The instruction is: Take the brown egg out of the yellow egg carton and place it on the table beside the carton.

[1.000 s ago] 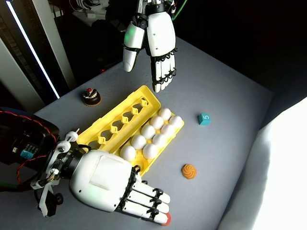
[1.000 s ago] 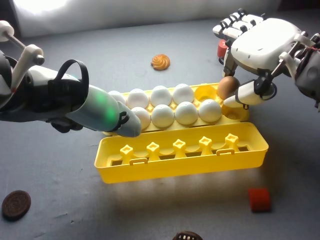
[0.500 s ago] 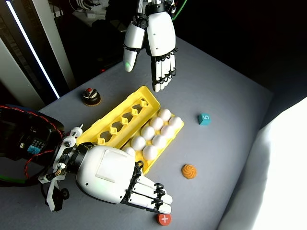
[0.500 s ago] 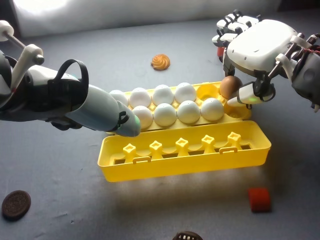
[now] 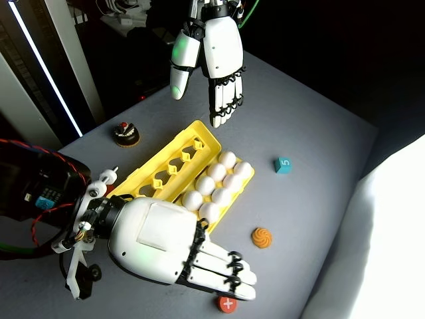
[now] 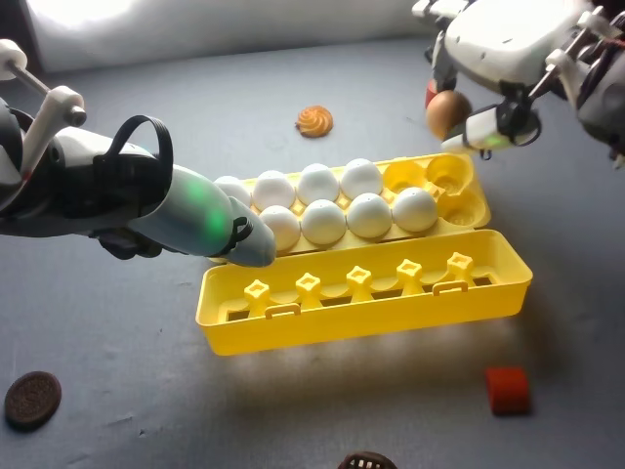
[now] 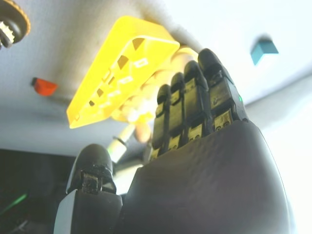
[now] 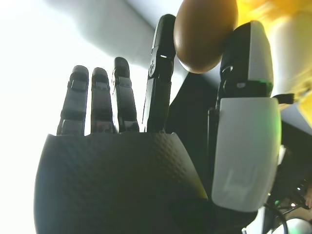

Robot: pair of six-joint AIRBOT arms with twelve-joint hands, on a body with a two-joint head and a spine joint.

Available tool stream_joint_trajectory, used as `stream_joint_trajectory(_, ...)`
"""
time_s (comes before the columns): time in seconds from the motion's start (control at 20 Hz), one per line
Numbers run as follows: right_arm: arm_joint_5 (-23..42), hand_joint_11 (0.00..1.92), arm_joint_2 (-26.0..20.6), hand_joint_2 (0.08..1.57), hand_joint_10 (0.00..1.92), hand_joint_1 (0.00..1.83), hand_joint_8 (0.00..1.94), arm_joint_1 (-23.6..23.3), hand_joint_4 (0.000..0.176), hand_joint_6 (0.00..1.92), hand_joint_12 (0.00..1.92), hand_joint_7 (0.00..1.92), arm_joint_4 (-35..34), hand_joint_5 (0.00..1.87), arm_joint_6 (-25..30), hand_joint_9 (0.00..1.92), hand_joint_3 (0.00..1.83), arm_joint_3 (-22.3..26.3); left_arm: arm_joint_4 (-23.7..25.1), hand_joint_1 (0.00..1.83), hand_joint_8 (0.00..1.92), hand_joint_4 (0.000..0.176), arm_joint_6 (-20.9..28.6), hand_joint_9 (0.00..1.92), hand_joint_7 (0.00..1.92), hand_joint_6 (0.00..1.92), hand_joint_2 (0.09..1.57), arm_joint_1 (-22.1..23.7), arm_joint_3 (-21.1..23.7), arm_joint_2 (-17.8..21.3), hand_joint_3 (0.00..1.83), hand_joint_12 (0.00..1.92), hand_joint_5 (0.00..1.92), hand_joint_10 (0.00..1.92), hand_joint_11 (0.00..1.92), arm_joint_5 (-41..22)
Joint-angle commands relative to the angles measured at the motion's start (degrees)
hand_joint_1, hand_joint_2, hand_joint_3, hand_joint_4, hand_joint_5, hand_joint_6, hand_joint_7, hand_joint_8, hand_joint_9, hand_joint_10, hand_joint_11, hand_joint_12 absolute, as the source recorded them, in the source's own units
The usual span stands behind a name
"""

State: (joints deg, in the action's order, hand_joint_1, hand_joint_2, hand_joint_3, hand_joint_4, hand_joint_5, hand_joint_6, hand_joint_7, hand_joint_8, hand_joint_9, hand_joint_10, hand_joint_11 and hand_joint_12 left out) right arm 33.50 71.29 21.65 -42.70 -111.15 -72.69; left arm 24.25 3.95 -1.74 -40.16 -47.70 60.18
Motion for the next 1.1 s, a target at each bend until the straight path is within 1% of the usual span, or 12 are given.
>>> stream_joint_trajectory(0.0,5.33,0.0,-1.32,1.04,0.0,1.09,0.0,-0.6,0.112,0.66,0.0,0.23,1.58,1.17,-0.54,0.0,0.0,0.14,1.8,0.0,0.0,0.0,0.09,0.13,0.13,0.0,1.24,0.32,0.08,0.19,0.0,0.4,0.15,0.0,0.0,-2.21)
stream_joint_trajectory(0.05,5.29,0.0,-1.9,1.04,0.0,1.09,0.0,-0.36,0.112,0.66,0.0,0.23,1.58,1.17,-0.69,0.0,0.0,0.38,1.8,0.0,0.0,0.0,0.09,0.13,0.13,0.0,1.24,0.32,0.09,0.19,0.0,0.4,0.15,0.0,0.0,-2.21)
stream_joint_trajectory(0.1,5.29,0.0,-3.36,1.04,0.0,1.11,0.0,0.42,0.066,0.68,0.0,0.23,1.58,1.16,-0.89,0.0,0.0,1.16,1.8,0.0,0.01,0.0,0.09,0.12,0.13,0.01,1.25,0.33,0.1,0.18,0.0,0.36,0.15,0.01,0.0,-2.21)
stream_joint_trajectory(0.2,5.3,0.0,-5.56,1.03,0.0,1.12,0.0,2.02,0.034,0.65,0.0,0.24,1.59,1.18,-1.89,0.0,0.0,2.29,1.8,0.0,0.01,0.0,0.09,0.12,0.13,0.01,1.25,0.33,0.09,0.18,0.0,0.37,0.16,0.01,0.0,-2.21)
stream_joint_trajectory(0.4,5.68,0.0,-7.51,1.03,0.0,1.12,0.0,5.13,0.034,0.65,0.0,0.24,1.59,1.18,-1.98,0.0,0.0,2.43,1.8,0.0,0.01,0.0,0.09,0.12,0.13,0.01,1.25,0.34,0.08,0.16,0.0,0.37,0.16,0.01,0.0,-2.21)
stream_joint_trajectory(0.45,5.79,0.0,-7.55,1.04,0.0,1.09,0.0,5.62,0.111,0.69,0.0,0.19,1.59,1.15,-2.09,0.0,0.0,2.42,1.8,0.0,0.01,0.0,0.09,0.14,0.15,0.01,1.24,0.34,0.08,0.16,0.0,0.4,0.17,0.01,0.0,-2.21)
stream_joint_trajectory(0.55,6.06,0.0,-7.49,1.04,0.0,1.08,0.0,6.13,0.128,0.7,0.0,0.17,1.6,1.15,-2.08,0.0,0.0,2.43,1.8,0.0,0.01,0.0,0.09,0.14,0.16,0.01,1.24,0.34,0.07,0.16,0.0,0.41,0.17,0.01,0.0,-2.21)
stream_joint_trajectory(0.6,6.06,0.0,-7.28,1.05,0.0,1.06,0.01,6.37,0.174,0.73,0.0,0.23,1.6,1.13,-1.99,0.0,0.0,2.43,1.8,0.0,0.01,0.0,0.09,0.12,0.13,0.0,1.23,0.34,0.07,0.17,0.0,0.36,0.14,0.01,0.0,-2.21)
stream_joint_trajectory(0.7,6.08,0.0,-6.88,1.04,0.0,1.08,0.01,6.82,0.142,0.69,0.0,0.29,1.6,1.15,-2.11,0.0,0.0,2.43,1.8,0.0,0.01,0.0,0.1,0.12,0.13,0.0,1.24,0.33,0.07,0.17,0.0,0.36,0.14,0.01,0.0,-2.21)
stream_joint_trajectory(0.8,6.48,0.0,-6.37,1.04,0.0,1.07,0.0,7.29,0.169,0.69,0.0,0.28,1.6,1.15,-2.51,0.0,0.0,2.32,1.8,0.0,0.0,0.0,0.1,0.12,0.13,0.0,1.24,0.33,0.07,0.17,0.0,0.36,0.15,0.0,0.0,-2.21)
stream_joint_trajectory(0.95,7.03,0.0,-5.4,1.03,0.0,1.09,0.0,8.16,0.131,0.66,0.0,0.26,1.62,1.17,-3.68,0.0,0.0,1.69,1.8,0.0,0.0,0.0,0.2,0.11,0.12,0.0,1.24,0.33,0.07,0.16,0.0,0.35,0.13,0.0,0.0,-2.21)
stream_joint_trajectory(1.05,7.13,0.0,-4.96,1.03,0.0,1.08,0.0,8.52,0.15,0.67,0.0,0.25,1.63,1.17,-3.72,0.0,0.0,1.08,1.8,0.0,0.0,0.0,0.21,0.13,0.13,0.0,1.25,0.33,0.07,0.16,0.0,0.38,0.15,0.0,0.0,-2.21)
